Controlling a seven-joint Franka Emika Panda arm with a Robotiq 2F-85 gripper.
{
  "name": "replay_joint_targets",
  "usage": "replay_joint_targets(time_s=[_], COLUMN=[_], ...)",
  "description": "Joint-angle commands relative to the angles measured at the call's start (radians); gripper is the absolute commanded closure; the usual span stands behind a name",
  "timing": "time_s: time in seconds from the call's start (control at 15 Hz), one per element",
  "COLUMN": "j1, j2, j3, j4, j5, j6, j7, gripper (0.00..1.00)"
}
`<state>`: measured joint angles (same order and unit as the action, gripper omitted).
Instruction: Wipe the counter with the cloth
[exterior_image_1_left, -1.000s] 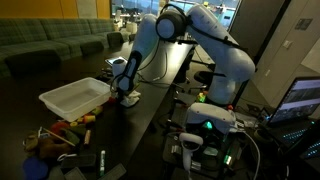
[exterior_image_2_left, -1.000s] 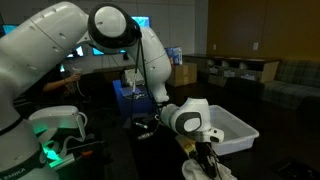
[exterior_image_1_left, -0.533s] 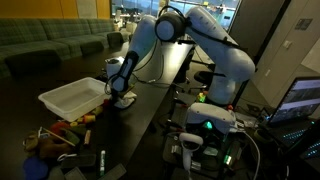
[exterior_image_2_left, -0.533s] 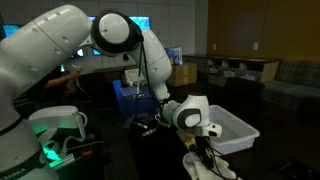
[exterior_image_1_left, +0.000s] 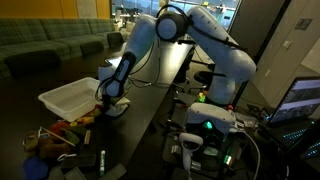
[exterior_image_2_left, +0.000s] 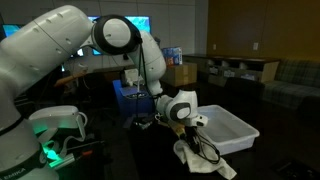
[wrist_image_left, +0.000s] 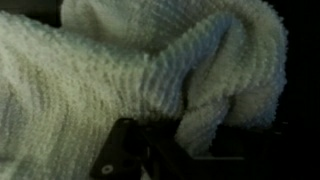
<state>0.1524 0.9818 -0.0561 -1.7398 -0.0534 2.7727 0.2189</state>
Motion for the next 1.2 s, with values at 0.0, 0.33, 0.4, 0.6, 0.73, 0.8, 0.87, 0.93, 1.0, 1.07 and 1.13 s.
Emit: replay_joint_targets(time_s=[0.0,0.33,0.4,0.6,0.73,0.8,0.87,0.93,1.0,1.07,1.13], j1=[0.046,0.096,0.115,0.132,0.126,0.131,0.134,0.133,0.135,0.141,0.153], j2=[0.042,0.065,0.075,0.088,0.082,0.084,0.083,0.084,0.085,0.086,0.091], j3=[0.045,0.101,0.099,0.117,0.148,0.154,0.164,0.178,0.190,0.199,0.201], j4=[0.041,0.081,0.095,0.119,0.125,0.127,0.126,0.128,0.129,0.131,0.135], j5=[0.028,0.035,0.031,0.034,0.045,0.046,0.048,0.051,0.055,0.058,0.054], j6=[-0.002,-0.013,-0.013,-0.020,-0.024,-0.019,-0.013,-0.014,-0.010,-0.007,-0.002], j7=[0.007,0.000,0.008,0.001,-0.012,-0.011,-0.012,-0.017,-0.017,-0.016,-0.013], gripper=[1.00,1.00,1.00,1.00,1.00,1.00,0.99,1.00,1.00,1.00,1.00])
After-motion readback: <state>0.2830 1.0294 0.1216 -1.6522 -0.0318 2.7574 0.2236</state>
